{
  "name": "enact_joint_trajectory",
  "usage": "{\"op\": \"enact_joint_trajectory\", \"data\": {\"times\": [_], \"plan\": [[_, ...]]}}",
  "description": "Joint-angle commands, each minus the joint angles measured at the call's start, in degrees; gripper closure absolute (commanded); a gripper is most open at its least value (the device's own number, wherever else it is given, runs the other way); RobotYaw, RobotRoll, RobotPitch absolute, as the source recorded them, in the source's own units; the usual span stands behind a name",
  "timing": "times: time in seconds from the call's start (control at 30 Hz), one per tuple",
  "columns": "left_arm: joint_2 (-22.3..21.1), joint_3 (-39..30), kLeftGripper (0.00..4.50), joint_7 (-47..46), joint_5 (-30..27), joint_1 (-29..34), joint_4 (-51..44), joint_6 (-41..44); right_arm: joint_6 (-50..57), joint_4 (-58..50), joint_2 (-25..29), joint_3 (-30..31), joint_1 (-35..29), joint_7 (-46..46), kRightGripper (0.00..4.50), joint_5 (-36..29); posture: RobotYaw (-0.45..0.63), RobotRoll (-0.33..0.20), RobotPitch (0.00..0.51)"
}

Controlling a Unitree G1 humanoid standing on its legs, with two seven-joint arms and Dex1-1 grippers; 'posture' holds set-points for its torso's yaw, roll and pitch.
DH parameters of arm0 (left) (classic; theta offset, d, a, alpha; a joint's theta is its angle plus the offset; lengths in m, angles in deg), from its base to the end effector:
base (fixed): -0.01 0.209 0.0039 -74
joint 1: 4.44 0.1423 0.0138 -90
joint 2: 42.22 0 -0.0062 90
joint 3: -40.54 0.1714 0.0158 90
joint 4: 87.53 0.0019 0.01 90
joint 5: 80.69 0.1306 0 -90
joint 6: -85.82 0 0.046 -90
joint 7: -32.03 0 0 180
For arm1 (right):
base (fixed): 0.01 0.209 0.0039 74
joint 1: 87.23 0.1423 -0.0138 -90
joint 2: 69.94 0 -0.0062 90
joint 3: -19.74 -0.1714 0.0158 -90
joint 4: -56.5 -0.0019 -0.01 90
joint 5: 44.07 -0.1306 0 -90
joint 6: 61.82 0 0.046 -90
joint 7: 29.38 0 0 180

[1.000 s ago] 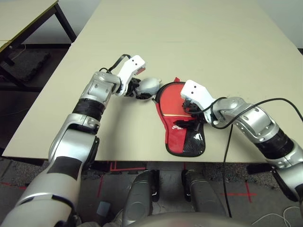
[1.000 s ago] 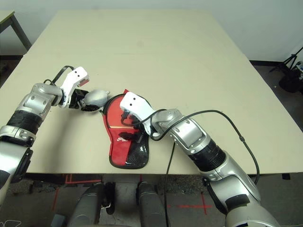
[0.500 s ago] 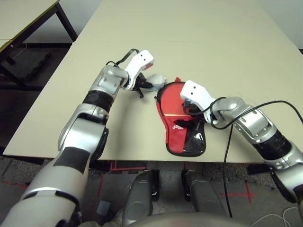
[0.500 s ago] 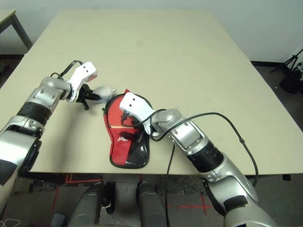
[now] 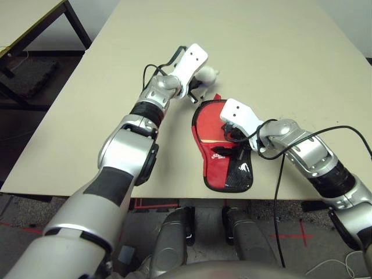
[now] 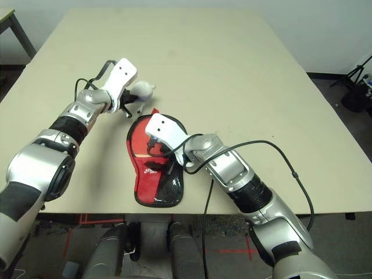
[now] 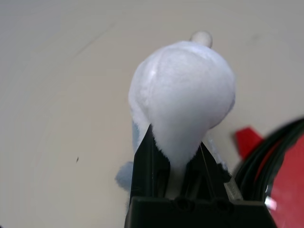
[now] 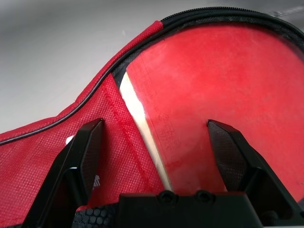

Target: Store the ping-pong paddle in its case and zip it.

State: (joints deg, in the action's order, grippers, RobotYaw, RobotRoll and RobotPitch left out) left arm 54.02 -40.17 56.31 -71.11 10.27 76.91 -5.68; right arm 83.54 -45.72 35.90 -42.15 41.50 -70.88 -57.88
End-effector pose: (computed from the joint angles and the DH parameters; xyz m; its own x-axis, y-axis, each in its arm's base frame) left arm 0.3616 0.1103 0.2013 0.8433 -0.4870 -0.2275 0.5311 0.6901 0.4916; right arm 0.2581 -0.1263 0.1723 0.4245 0.6654 -0.6140 -0.8963 0.4047 -0.1811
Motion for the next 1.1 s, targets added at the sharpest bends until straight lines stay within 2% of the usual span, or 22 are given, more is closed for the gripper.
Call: {"op": "enact_joint_trajectory", "data": {"times": [0.03,0.37,0.57,0.7,1.03,1.1], "plan": [[2.92,-1.19,4.37,-2.12,0.35,-2.07,0.92,-2.65,2.00,1.46,-0.51,1.56,-2.19,-0.46,0.00,0.57,-0.02,0.000,0.225],[12.71,-1.59,4.37,-1.75,0.33,-1.17,1.56,-4.53,2.98,0.62,-1.42,0.71,-2.89,-0.23,0.00,0.92,-0.05,0.000,0.234],[16.00,-2.41,4.37,3.16,-0.36,-0.40,1.06,-4.31,3.19,0.46,-1.38,0.24,-3.05,-0.31,0.00,1.18,-0.05,0.000,0.234],[16.27,-2.24,4.37,6.06,-0.09,0.20,0.87,-3.51,3.12,0.64,-1.54,-0.03,-3.05,-0.26,0.00,1.26,-0.04,0.000,0.233],[13.59,-4.81,4.37,12.02,-2.04,0.21,0.25,-0.10,1.91,2.83,-2.38,-0.54,-2.23,-0.30,0.00,1.76,-0.02,0.000,0.217],[12.72,-6.16,3.64,12.05,-3.08,-0.49,-0.06,0.27,1.70,3.39,-2.54,-0.84,-1.95,-0.29,0.00,1.78,-0.01,0.000,0.211]]}}
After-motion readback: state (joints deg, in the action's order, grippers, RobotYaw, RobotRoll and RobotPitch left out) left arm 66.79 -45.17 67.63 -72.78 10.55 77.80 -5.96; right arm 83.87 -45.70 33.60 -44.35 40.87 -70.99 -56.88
